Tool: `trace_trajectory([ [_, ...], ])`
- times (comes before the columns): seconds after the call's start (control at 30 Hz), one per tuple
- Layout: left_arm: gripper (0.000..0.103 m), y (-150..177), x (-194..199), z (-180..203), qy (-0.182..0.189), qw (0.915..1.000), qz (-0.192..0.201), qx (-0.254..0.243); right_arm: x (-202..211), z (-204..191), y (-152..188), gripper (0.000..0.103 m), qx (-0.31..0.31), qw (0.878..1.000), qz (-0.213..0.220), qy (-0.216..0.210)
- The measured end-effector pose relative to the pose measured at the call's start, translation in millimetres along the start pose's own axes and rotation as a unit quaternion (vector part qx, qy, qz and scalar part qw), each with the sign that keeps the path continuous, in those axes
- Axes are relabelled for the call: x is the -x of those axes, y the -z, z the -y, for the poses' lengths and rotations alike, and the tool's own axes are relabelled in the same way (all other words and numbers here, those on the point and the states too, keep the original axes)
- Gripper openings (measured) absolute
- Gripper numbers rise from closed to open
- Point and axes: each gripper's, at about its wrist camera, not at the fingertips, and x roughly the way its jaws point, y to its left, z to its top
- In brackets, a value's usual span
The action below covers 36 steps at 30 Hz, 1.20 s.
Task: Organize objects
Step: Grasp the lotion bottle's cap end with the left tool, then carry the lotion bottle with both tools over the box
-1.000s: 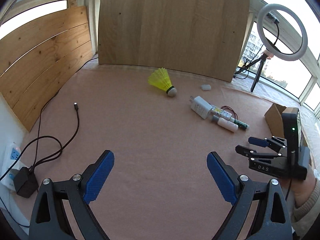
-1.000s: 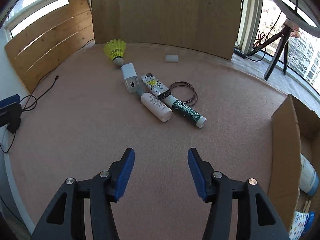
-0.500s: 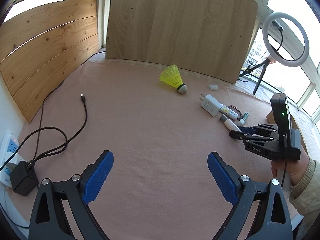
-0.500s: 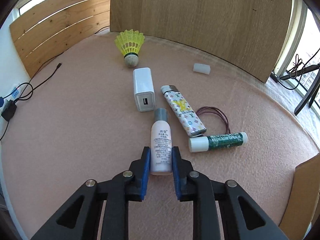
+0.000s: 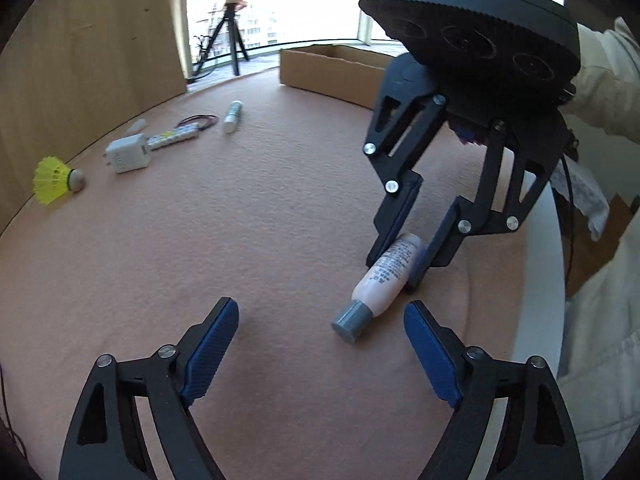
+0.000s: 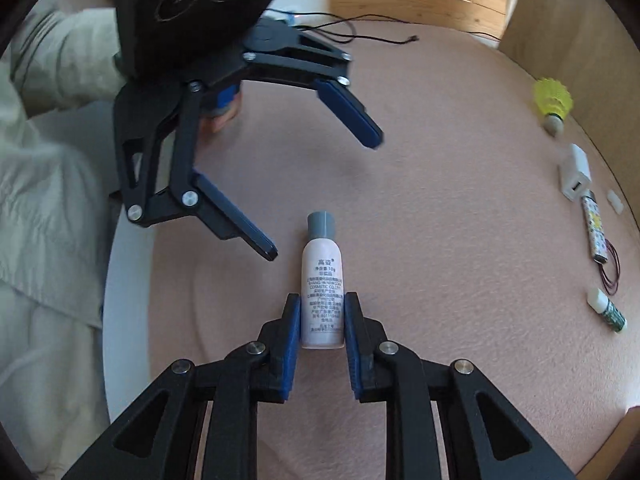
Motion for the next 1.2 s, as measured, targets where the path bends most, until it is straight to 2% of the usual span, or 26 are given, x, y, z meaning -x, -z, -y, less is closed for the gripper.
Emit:
trace_trajectory([
  [0.1, 0.063, 0.2, -5.7, 19.5, 0.024, 0.9991, -0.006, -0.033, 1.8, -7.9, 3.4, 0.019, 0.023, 1.000, 0.001, -0.010],
  [0.27, 0.033, -2.6, -4.7, 22.2, 0.055, 0.9979, -0.004, -0.032, 2.3, -9.6, 3.4, 0.019, 0.035, 0.999, 0.004, -0.008],
  [0.4, 0.028, -2.2, -2.7, 24.1, 0.058, 0.9975, -0.006, -0.039, 1.7, -10.1, 2.3, 0.019, 0.035, 0.999, 0.007, -0.008],
  [0.63, 0.027, -13.2, 6.3, 34.3, 0.052, 0.9967, -0.014, -0.060, 9.6, -16.4, 1.0, 0.019, 0.046, 0.999, 0.005, 0.001],
  [1.0, 0.027, -72.9, 35.3, 43.5, 0.007, 0.9940, 0.009, -0.109, 67.5, -13.1, -4.2, 0.019, 0.071, 0.995, 0.025, 0.065],
  [1.2, 0.027, -104.1, 30.8, 46.5, -0.004, 0.9925, 0.011, -0.121, 90.4, -6.0, 5.2, 0.019, 0.081, 0.992, 0.028, 0.089],
])
